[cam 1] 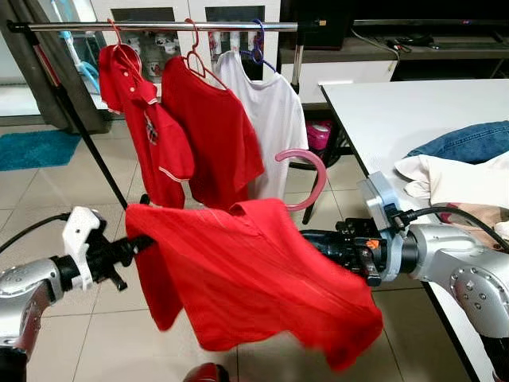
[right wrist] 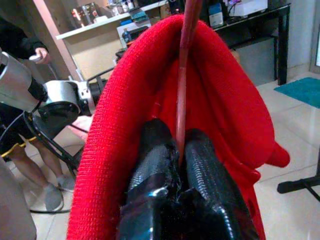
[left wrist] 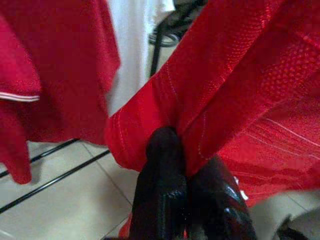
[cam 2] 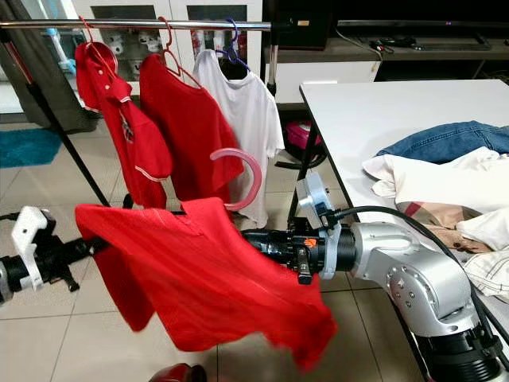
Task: Hang hanger
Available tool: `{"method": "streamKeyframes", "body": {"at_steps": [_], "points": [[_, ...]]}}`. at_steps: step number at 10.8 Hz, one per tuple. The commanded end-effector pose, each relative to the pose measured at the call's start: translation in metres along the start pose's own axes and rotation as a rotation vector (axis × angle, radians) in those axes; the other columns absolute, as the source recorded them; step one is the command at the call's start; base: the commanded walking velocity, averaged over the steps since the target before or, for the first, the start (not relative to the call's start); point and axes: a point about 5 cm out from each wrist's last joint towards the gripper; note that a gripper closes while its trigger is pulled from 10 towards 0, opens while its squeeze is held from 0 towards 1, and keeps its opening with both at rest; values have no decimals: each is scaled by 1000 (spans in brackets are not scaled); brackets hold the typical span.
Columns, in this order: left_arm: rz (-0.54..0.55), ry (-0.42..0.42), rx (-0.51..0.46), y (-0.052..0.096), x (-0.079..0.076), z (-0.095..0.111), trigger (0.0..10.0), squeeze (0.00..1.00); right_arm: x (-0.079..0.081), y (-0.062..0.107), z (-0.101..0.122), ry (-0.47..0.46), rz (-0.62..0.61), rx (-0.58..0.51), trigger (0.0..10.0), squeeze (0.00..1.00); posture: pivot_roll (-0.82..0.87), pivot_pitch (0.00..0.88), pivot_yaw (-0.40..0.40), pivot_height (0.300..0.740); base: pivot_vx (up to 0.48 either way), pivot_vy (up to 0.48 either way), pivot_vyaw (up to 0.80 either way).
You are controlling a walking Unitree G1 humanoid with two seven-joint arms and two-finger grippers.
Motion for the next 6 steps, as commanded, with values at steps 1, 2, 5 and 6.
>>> {"method": "streamKeyframes", "body": {"at_steps": [1, 2, 5, 6], "points": [[52, 10, -25, 2, 5, 2, 0, 0, 3, -1, 9, 37, 7, -37, 10000, 0, -55, 28, 68, 740, 0, 0, 0], [85, 41, -46, 2, 6, 0, 0, 0, 1, 0, 9, 36, -11, -44, 10000, 0, -56, 30, 73, 740, 0, 0, 0], [385, 176, -125, 4, 15, -28, 0, 0, -17, 4, 10, 50, -191, -74, 10000, 0, -50, 36, 69, 740, 0, 0, 0], [687, 242, -144, 18, 30, -44, 0, 0, -24, 5, 10, 57, -254, -67, 10000, 0, -48, 37, 66, 740, 0, 0, 0]]}}
Point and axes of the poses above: a point about 5 cm out from each wrist's last joint towards the gripper, its own y axis pointing back from the gripper into the wrist, its own z axis along the axis of the wrist's last joint, x = y × z, and after that the axes turned 8 degrees about y, right-handed
